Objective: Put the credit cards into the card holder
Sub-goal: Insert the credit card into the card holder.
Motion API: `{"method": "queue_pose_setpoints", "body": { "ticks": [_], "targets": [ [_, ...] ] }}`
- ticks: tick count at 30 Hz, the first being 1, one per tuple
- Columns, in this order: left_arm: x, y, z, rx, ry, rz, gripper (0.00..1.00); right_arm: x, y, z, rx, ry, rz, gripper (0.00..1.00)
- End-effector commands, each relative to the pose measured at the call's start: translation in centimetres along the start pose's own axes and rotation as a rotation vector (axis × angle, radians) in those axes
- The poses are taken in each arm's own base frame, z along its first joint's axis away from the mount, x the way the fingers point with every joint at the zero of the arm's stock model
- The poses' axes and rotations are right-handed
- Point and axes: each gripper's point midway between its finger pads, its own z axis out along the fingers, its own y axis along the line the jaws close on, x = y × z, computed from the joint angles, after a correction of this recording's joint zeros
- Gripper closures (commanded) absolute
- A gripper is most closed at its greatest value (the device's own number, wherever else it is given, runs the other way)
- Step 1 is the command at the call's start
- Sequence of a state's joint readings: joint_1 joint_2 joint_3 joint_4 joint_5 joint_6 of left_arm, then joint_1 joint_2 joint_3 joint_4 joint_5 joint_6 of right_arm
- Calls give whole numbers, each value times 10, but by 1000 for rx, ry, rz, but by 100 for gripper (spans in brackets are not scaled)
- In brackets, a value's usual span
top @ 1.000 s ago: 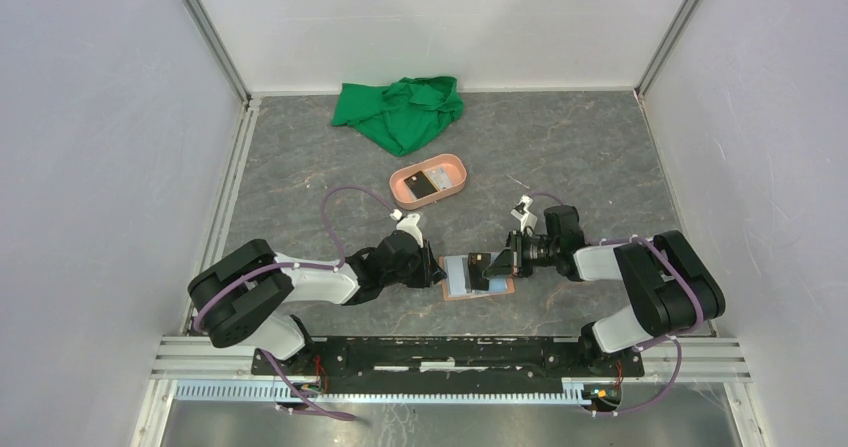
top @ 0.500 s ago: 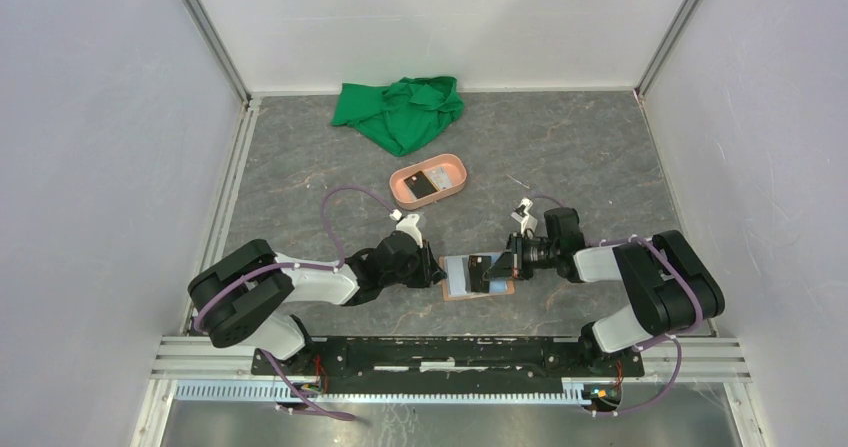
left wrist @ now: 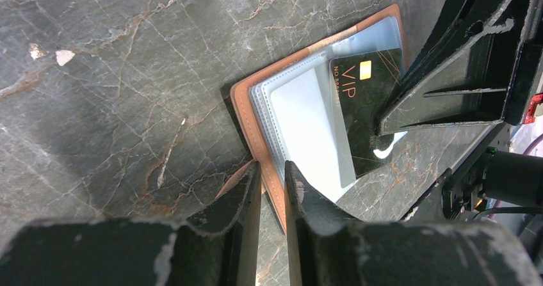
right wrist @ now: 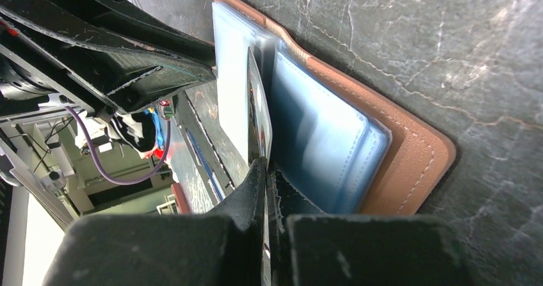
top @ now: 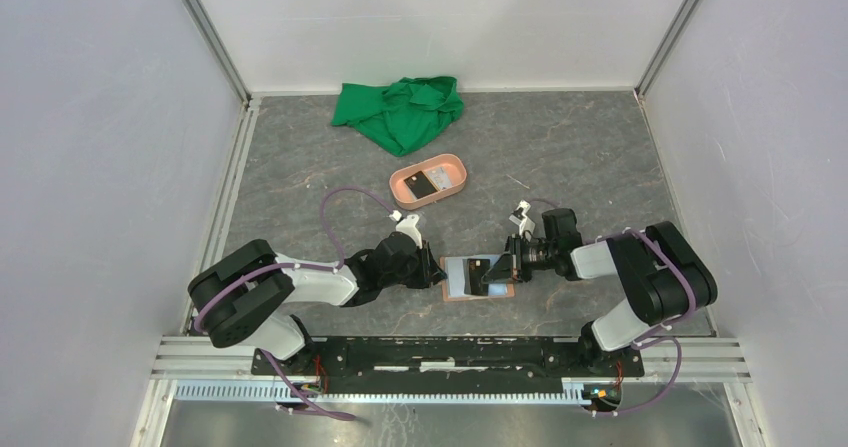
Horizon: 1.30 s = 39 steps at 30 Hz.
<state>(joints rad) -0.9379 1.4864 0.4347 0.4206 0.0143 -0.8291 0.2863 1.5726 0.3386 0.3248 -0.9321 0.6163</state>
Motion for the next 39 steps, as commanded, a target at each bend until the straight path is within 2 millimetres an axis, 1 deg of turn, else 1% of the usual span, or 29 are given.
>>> {"method": "queue_pose_setpoints", "body": {
  "ticks": [1, 9, 26, 33, 39],
  "targets": [
    [0, -14, -2, 70, 1, 16, 74, 10, -13, 1, 66, 30, 30, 100],
    [0, -16, -4, 82, -3, 21, 74, 8, -12, -2, 95, 9, 32, 100],
    [-1, -22, -6, 119, -6, 35, 73, 8, -16, -1, 128, 78, 76, 100],
    [-1, -23, -6, 130, -6, 40, 72, 8, -19, 0, 132, 107, 65, 100],
    [0, -26, -6, 146, 0, 46, 72, 3, -17, 3, 126, 117, 25, 100]
  ]
}}
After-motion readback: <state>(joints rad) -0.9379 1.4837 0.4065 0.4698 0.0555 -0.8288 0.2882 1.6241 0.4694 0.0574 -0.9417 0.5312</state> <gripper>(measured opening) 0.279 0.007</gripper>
